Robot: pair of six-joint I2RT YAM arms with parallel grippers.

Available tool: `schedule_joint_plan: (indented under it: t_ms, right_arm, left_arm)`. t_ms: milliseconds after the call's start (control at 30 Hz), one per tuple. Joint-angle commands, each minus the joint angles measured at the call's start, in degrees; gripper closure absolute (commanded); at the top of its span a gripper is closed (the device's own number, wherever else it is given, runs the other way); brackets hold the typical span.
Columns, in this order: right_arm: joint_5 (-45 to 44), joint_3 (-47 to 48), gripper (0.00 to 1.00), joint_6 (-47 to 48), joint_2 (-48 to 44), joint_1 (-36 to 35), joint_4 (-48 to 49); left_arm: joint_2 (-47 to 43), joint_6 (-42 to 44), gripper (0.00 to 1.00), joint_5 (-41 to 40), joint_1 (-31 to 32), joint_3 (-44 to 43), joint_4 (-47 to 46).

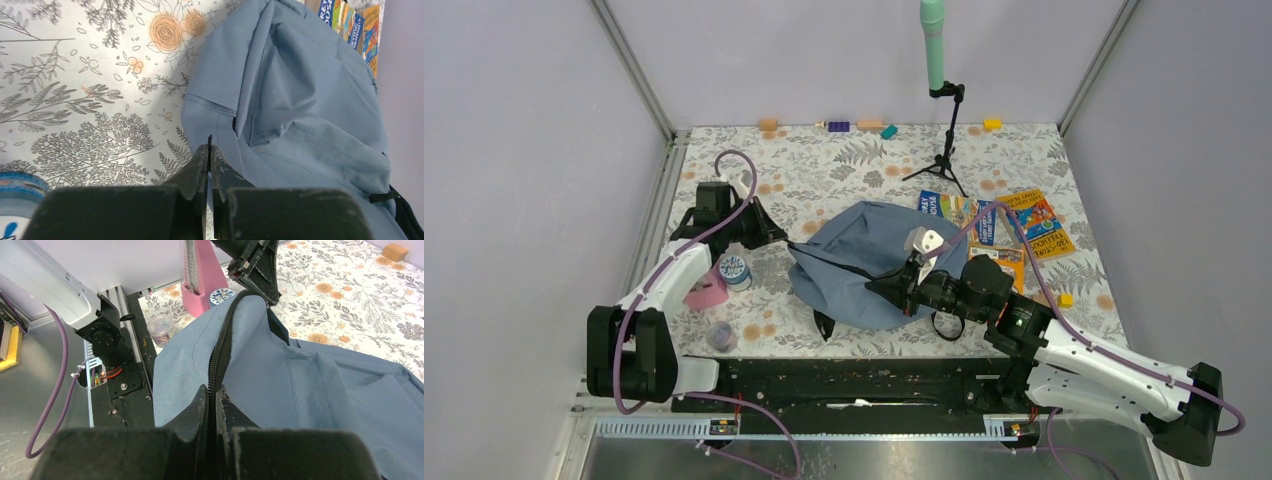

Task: Pack the student bag
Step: Unzip the student bag at the center of the board.

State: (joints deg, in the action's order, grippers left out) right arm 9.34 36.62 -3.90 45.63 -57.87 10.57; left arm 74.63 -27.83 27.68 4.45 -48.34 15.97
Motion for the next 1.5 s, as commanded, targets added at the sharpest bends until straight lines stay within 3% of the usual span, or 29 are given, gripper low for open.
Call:
schedule_joint_plan:
  t_ms: [0,133,200,300,367,433,600,700,867,933,1000,1133,1267,1333,1467]
  right_arm:
    - [4.3,4.9,1.0,0.7,-1.8,-0.3,9.8]
    - [4.3,4.7,1.0,0.5,-1.6,-0.3,10.1]
    - [3.4,4.5,1.0,0.4,-1.9,-0.3,8.9]
    - [2.1,3.7,1.0,0.3,-2.6,-0.3,6.5]
    - [1.5,3.2,1.0,0.1,-3.1,-0.3,5.1]
    - [1.3,2.7,1.0,-0.1,-3.3,-0.3,3.3]
    - [0.5,0.3,0.99,-1.2,-3.7,-0.3,0.9]
    - [-2.2,-1.8,0.79,-2.5,-4.1,-0.3,-2.2]
    - [-6.3,-7.3,0.61,-6.8,-7.5,-0.3,-6.6]
    - [-8.1,-9.5,0.44,-8.9,-9.4,-0.3,-7.8]
    - [-10.6,-11.1,0.33,-10.9,-11.4,-0.3,-9.3]
    - [-24.6,-12.1,0.18,-19.0,-14.8,-0.3,-16.3]
    - [-42.5,-11.2,0.07,-36.9,-16.3,-0.3,-29.1]
    - [-46.2,-11.4,0.02,-42.7,-16.3,-0.3,-33.8]
    - [-46.9,-12.0,0.0,-50.1,-14.1,0.3,-39.1]
  left_arm:
    - [2.0,1.0,1.0,-2.9,1.0,-2.4,-3.8]
    - [0.0,0.9,1.0,-1.7,1.2,-2.0,-2.3]
    - [-3.6,1.7,0.79,-2.9,1.2,-1.5,-1.5]
    - [-10.1,4.2,0.35,-5.8,1.2,-1.0,0.0]
    - [-15.2,6.7,0.21,-7.3,1.3,-0.7,0.4]
    - [-19.9,9.9,0.15,-8.2,2.0,-0.2,0.4]
    - [-27.3,19.1,0.09,-6.9,11.8,2.0,0.5]
    - [-27.0,20.1,0.09,-2.5,14.3,2.2,2.7]
    - [-24.8,22.7,0.08,3.8,19.1,2.5,5.4]
    - [-23.5,24.2,0.08,3.9,22.2,2.8,6.2]
    - [-21.9,25.4,0.08,3.4,24.9,2.4,7.6]
    - [-19.1,25.7,0.07,-1.8,29.7,1.5,8.6]
    - [-14.1,16.3,0.05,-19.5,30.2,-1.2,10.4]
    - [-10.4,12.1,0.03,-24.3,29.5,-3.2,12.4]
    - [-5.8,5.4,0.03,-24.1,27.0,-2.8,10.4]
